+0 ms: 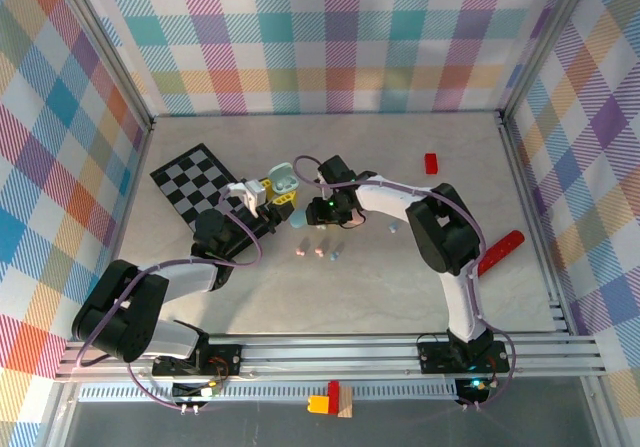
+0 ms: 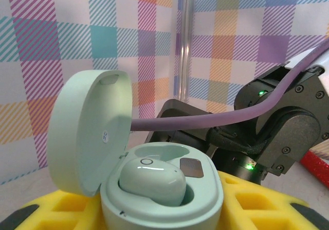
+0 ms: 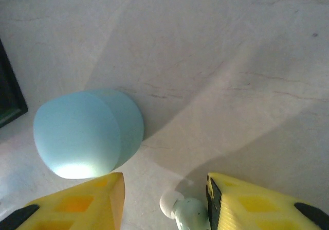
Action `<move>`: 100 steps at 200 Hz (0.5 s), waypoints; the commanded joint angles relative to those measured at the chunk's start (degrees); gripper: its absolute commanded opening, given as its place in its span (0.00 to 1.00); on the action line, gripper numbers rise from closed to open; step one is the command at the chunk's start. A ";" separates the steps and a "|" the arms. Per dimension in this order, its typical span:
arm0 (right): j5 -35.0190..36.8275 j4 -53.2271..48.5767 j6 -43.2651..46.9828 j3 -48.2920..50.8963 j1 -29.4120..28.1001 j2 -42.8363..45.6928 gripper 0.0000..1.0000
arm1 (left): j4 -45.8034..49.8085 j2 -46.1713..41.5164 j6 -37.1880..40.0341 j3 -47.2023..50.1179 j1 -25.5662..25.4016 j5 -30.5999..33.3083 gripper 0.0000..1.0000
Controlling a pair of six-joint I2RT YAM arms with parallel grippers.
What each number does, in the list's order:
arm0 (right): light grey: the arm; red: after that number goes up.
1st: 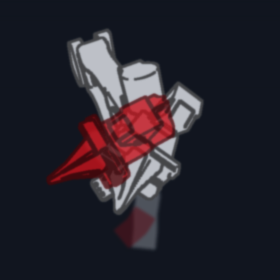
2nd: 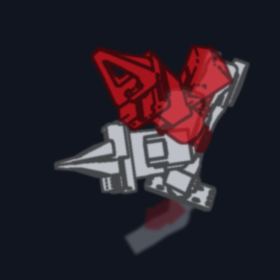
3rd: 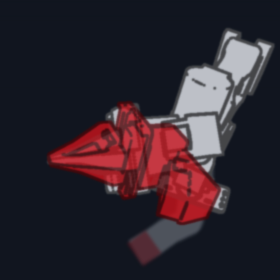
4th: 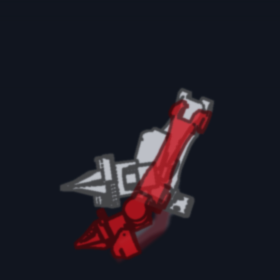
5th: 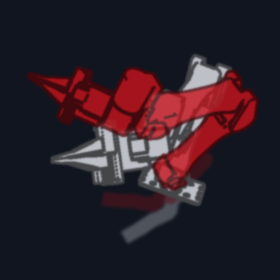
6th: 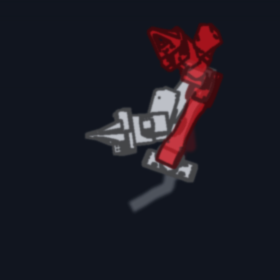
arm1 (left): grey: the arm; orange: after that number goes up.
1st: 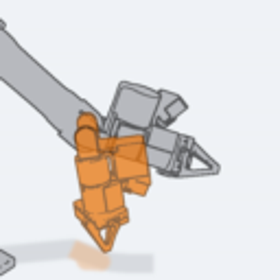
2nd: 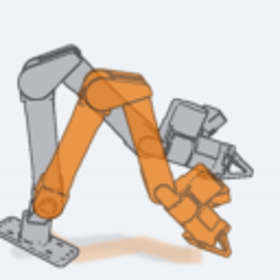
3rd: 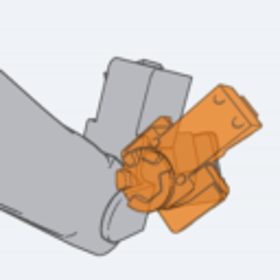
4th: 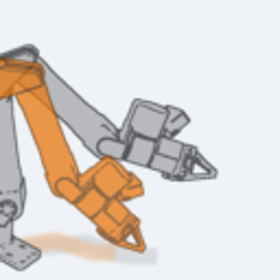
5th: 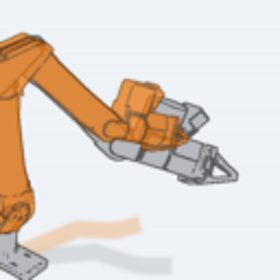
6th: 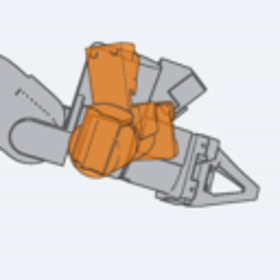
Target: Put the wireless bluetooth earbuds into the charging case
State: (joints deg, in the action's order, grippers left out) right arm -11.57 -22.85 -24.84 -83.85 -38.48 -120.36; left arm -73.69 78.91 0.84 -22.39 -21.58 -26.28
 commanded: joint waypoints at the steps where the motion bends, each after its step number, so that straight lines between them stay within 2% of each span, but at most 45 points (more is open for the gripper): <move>1: -4.16 -0.66 -1.06 3.24 -0.87 2.87 0.46 | -2.71 -0.03 -0.56 -0.79 0.67 -0.44 0.43; 56: -7.36 1.15 -2.06 7.16 -2.47 8.46 0.47 | -2.75 0.56 -0.46 -0.99 1.64 -0.08 0.43; 100: 2.27 -2.68 3.48 4.96 -2.69 10.00 0.47 | -2.69 0.19 -0.79 -0.79 3.35 0.56 0.43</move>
State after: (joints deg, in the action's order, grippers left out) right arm -14.31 -22.31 -25.23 -77.01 -41.06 -111.96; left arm -73.69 79.20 0.84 -22.39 -19.51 -26.24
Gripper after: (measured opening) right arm 0.467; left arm 0.428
